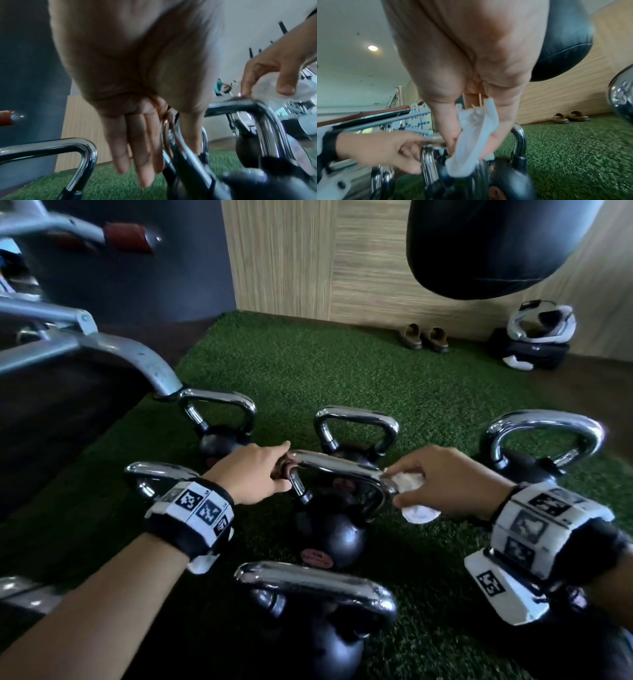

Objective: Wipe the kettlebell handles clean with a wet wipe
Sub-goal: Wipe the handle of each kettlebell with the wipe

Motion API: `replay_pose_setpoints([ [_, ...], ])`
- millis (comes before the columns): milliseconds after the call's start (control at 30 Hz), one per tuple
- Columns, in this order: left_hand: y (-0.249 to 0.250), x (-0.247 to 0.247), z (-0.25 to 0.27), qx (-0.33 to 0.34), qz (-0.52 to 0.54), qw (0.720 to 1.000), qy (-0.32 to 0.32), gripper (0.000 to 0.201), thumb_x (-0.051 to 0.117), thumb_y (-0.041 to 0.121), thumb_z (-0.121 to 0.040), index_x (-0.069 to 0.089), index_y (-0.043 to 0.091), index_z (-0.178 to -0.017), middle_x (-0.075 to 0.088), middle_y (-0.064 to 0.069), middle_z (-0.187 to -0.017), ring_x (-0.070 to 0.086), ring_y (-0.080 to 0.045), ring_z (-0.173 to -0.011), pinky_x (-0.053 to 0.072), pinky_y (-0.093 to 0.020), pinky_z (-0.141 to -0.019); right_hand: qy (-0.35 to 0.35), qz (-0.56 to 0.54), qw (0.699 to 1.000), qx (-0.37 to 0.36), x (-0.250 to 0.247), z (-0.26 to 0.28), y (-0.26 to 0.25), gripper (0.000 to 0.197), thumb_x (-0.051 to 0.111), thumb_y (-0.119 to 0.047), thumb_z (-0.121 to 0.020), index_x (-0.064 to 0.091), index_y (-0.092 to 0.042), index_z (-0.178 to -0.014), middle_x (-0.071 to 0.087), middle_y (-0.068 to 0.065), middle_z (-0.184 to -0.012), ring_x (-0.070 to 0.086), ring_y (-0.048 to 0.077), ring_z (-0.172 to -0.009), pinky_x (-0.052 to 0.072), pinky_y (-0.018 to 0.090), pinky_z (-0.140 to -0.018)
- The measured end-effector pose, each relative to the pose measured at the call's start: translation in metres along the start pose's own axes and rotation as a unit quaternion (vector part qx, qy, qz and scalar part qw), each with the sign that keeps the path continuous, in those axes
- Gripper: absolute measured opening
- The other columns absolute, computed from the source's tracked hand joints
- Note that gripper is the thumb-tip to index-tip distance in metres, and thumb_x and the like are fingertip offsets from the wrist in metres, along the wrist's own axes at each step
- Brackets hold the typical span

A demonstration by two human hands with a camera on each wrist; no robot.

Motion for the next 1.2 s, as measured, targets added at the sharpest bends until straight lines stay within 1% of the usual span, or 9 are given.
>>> replay_pose_setpoints([
  [200,-0.020,0.028,0.042,-0.016,0.130,0.990,-0.046,0.053,0.064,0.022,-0.095,0.055,0.031,-0.147,0.076,0.017,-0.116,0.067,-0.011,-0.116,0.048,-0.027,-0.103,-0.030,-0.159,0.986,0.043,-0.015,0.032,-0.038,0.038,0.088,-0.014,-0.076,0.077,-0.028,-0.110,0.078,-0.011,-0.098,0.072,0.005,-0.088,0.053,0.021,-0.081],
  [367,-0.023,0.081,0.067,0.028,0.189,0.963,-0.191,0.053,0.064,0.001,-0.092,0.064,0.032,-0.135,0.074,0.011,-0.117,0.070,-0.004,-0.099,0.045,-0.002,-0.069,-0.062,-0.209,0.976,0.026,-0.012,0.069,-0.092,0.046,0.077,0.005,-0.083,0.074,-0.027,-0.116,0.078,-0.020,-0.090,0.071,-0.006,-0.075,0.047,0.005,-0.065],
  [433,-0.018,0.099,0.076,0.071,0.196,0.954,-0.213,0.058,0.070,0.000,-0.088,0.066,0.040,-0.129,0.075,0.011,-0.113,0.070,-0.004,-0.095,0.047,-0.003,-0.071,-0.006,-0.165,0.986,0.026,-0.014,0.083,-0.105,0.039,0.077,-0.002,-0.086,0.076,-0.030,-0.112,0.075,-0.027,-0.080,0.066,-0.011,-0.066,0.047,0.007,-0.063],
  [533,-0.015,0.119,0.095,0.066,0.191,0.945,-0.259,0.051,0.084,0.013,-0.071,0.068,0.052,-0.100,0.072,0.018,-0.102,0.067,-0.006,-0.095,0.055,-0.025,-0.086,0.056,-0.100,0.992,0.054,-0.010,0.105,-0.115,0.028,0.078,-0.023,-0.083,0.080,-0.041,-0.105,0.077,-0.026,-0.092,0.070,-0.008,-0.086,0.057,0.025,-0.081],
  [667,-0.005,0.124,0.117,0.060,0.240,0.932,-0.265,0.063,0.091,0.054,-0.054,0.063,0.048,-0.110,0.061,0.023,-0.129,0.056,-0.003,-0.118,0.045,-0.030,-0.109,0.103,-0.072,0.987,0.100,0.000,0.131,-0.122,0.029,0.066,-0.060,-0.071,0.078,-0.051,-0.096,0.076,-0.025,-0.087,0.068,-0.008,-0.081,0.053,0.020,-0.075],
  [800,0.002,0.124,0.133,0.041,0.319,0.916,-0.241,0.074,0.087,0.071,-0.059,0.063,0.042,-0.123,0.059,0.028,-0.120,0.054,0.000,-0.115,0.039,-0.025,-0.108,0.156,-0.059,0.982,0.093,0.008,0.145,-0.125,0.010,0.074,-0.046,-0.077,0.077,-0.043,-0.086,0.074,-0.019,-0.085,0.066,-0.006,-0.080,0.042,0.011,-0.065],
  [933,0.005,0.136,0.135,0.006,0.332,0.919,-0.213,0.101,0.078,0.090,-0.037,0.067,0.036,-0.121,0.067,0.017,-0.122,0.063,-0.006,-0.113,0.048,-0.027,-0.106,0.221,-0.030,0.974,0.028,0.006,0.148,-0.128,0.028,0.079,-0.011,-0.075,0.080,-0.029,-0.096,0.073,-0.016,-0.094,0.064,-0.007,-0.090,0.041,0.002,-0.074],
  [1100,0.007,0.132,0.131,0.013,0.308,0.933,-0.184,0.098,0.077,0.092,-0.039,0.070,0.038,-0.120,0.070,0.022,-0.112,0.064,0.004,-0.105,0.049,-0.016,-0.096,0.248,-0.063,0.966,-0.044,0.017,0.138,-0.134,0.034,0.068,-0.013,-0.071,0.081,-0.027,-0.099,0.074,-0.017,-0.095,0.067,-0.004,-0.089,0.050,0.012,-0.080],
  [1200,0.006,0.133,0.127,0.037,0.303,0.938,-0.166,0.098,0.074,0.097,-0.037,0.071,0.044,-0.119,0.074,0.025,-0.104,0.066,0.009,-0.101,0.053,-0.022,-0.099,0.189,-0.081,0.975,-0.087,0.032,0.124,-0.143,0.023,0.064,-0.017,-0.079,0.080,-0.023,-0.094,0.070,-0.007,-0.088,0.065,0.005,-0.081,0.053,0.023,-0.076],
])
Point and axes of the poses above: each hand's wrist, its own z-axis away from the middle knuckle, its own x-axis out of the palm, y = z × x, the point moved 8 cm from there along -z, towards the middle knuckle
